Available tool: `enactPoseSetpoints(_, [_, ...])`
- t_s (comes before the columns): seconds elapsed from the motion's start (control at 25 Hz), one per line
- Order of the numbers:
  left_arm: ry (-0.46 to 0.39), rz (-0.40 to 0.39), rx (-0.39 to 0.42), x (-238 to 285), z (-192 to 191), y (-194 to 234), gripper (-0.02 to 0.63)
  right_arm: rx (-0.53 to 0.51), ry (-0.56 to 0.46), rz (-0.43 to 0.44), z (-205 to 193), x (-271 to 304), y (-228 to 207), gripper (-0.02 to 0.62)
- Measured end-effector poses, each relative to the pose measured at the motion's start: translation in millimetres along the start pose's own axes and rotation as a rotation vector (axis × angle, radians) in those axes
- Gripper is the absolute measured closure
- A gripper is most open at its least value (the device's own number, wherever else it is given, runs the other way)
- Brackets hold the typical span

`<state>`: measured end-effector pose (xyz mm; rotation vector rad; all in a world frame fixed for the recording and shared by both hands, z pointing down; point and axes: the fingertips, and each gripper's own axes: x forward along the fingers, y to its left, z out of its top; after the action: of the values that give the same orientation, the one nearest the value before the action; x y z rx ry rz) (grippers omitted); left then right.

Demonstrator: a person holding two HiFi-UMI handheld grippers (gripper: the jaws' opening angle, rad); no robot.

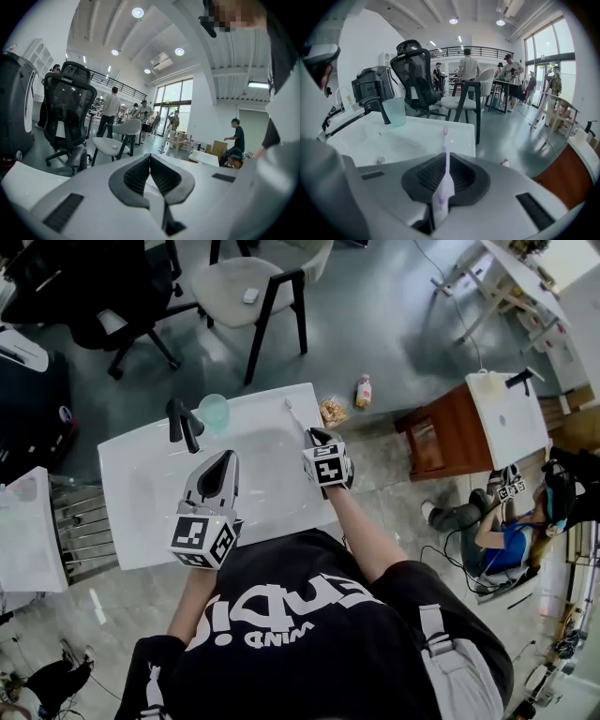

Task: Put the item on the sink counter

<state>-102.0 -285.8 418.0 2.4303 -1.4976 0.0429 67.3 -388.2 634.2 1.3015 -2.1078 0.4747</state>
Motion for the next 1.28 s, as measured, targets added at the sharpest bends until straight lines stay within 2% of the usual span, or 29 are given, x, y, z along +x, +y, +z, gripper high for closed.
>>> enactPoseSetpoints(0.36, [-0.002, -0.004, 0.006, -2, 0, -3, 0.586, -0.016, -0.073, 0.064, 21, -31, 17, 0.574])
enactPoseSetpoints(0.92, [-0.008, -0.045, 0.014, -1, 7, -14, 0.586, -0.036, -0.407, 0.228, 101, -157, 65, 0.575])
enactPoseSetpoints(1.28, [-0.035, -0.063, 0.027, -4, 17, -24, 0.586, -0.047, -0.579, 0.238, 129, -219, 79, 0.575])
